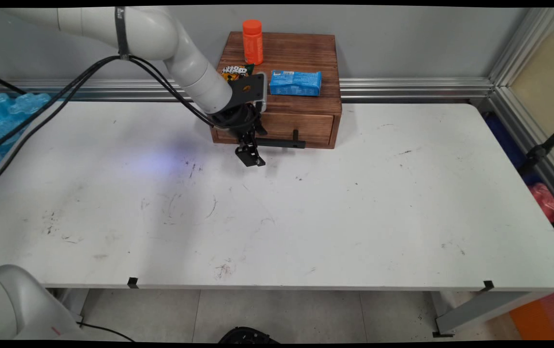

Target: Open the drawer

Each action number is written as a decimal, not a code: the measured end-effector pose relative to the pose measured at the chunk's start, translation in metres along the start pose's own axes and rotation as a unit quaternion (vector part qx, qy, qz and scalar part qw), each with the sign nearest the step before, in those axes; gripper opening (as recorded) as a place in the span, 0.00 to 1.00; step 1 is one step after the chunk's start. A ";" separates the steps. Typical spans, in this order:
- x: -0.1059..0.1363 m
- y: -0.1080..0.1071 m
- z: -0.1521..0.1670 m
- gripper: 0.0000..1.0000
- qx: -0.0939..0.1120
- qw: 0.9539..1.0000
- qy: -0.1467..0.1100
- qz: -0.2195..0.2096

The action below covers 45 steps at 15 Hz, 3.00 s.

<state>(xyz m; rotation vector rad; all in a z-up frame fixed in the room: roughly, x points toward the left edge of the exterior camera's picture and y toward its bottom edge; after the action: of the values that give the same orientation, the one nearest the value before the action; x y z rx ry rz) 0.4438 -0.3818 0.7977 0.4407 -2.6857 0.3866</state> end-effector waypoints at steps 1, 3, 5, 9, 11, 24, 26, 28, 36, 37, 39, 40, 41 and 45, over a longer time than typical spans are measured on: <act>0.000 0.001 0.001 1.00 -0.001 1.000 0.001 -0.003; -0.001 0.004 0.004 1.00 -0.005 1.000 0.001 -0.009; -0.002 0.008 0.006 1.00 -0.009 1.000 0.002 -0.014; -0.004 0.015 0.008 1.00 -0.017 1.000 0.001 -0.023; -0.005 0.019 0.009 1.00 -0.020 0.999 0.001 -0.026; 0.002 0.035 0.007 1.00 -0.025 0.998 0.003 -0.049; 0.005 0.039 0.005 1.00 -0.022 0.998 0.001 -0.055; 0.008 0.043 0.004 1.00 -0.021 0.998 0.000 -0.059; 0.015 0.066 0.002 1.00 -0.027 0.997 -0.005 -0.074; 0.016 0.070 0.002 1.00 -0.029 0.997 -0.006 -0.076; 0.018 0.076 0.003 1.00 -0.031 0.996 -0.007 -0.079; 0.018 0.078 0.003 1.00 -0.033 0.996 -0.008 -0.080; 0.020 0.083 0.004 1.00 -0.034 0.996 -0.009 -0.083; 0.023 0.095 0.005 1.00 -0.040 0.995 -0.013 -0.089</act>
<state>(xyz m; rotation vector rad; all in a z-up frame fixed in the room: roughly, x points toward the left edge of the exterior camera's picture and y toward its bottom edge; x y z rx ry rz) 0.3878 -0.3022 0.7838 0.6582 -2.6478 0.2212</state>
